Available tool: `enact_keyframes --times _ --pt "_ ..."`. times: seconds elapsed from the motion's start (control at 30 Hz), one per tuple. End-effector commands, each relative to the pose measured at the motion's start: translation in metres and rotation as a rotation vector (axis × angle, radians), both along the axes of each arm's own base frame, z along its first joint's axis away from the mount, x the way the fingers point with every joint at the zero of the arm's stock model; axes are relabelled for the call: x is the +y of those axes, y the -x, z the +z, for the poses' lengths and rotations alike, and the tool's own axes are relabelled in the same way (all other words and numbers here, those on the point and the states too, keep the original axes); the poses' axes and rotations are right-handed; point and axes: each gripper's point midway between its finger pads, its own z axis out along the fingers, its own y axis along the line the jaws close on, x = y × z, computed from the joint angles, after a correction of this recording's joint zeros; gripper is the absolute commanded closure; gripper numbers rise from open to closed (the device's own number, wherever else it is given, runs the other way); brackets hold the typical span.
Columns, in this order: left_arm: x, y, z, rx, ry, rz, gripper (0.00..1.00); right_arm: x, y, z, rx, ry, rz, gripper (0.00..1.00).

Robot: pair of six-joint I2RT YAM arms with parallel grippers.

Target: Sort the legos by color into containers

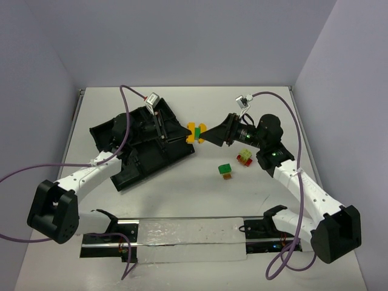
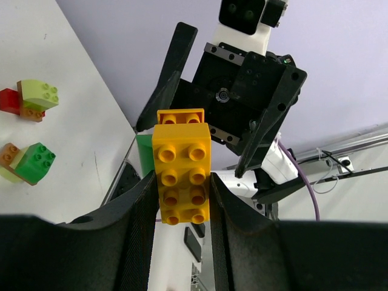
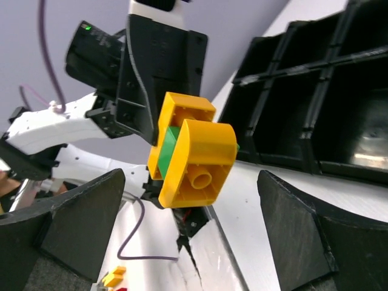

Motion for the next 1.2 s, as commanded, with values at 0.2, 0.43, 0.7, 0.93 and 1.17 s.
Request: enact_keyframes --times 0.2,0.43,0.7,0.93,1.17 --pt "0.001 0.007 0.026 -0.09 0.084 -0.037 1.0 0.008 0.009 0.022 -0.053 -0.126 0.108 0.25" --pt "0.001 0.008 0.026 -0.094 0.095 -0.044 1.0 0.01 0.012 0.022 -0.054 -0.164 0.137 0.51" --pt "0.003 0.011 0.026 -0.107 0.107 -0.05 1.0 0.006 0.014 0.02 -0.065 -0.167 0.12 1.0" --pt "0.014 0.011 0.027 -0.125 0.092 -0.021 1.0 -0.006 0.012 0.007 -0.043 -0.16 0.087 1.0" --pt "0.024 0.006 0.027 -0.125 0.083 0.009 1.0 -0.011 0.014 0.004 -0.038 -0.156 0.088 1.0"
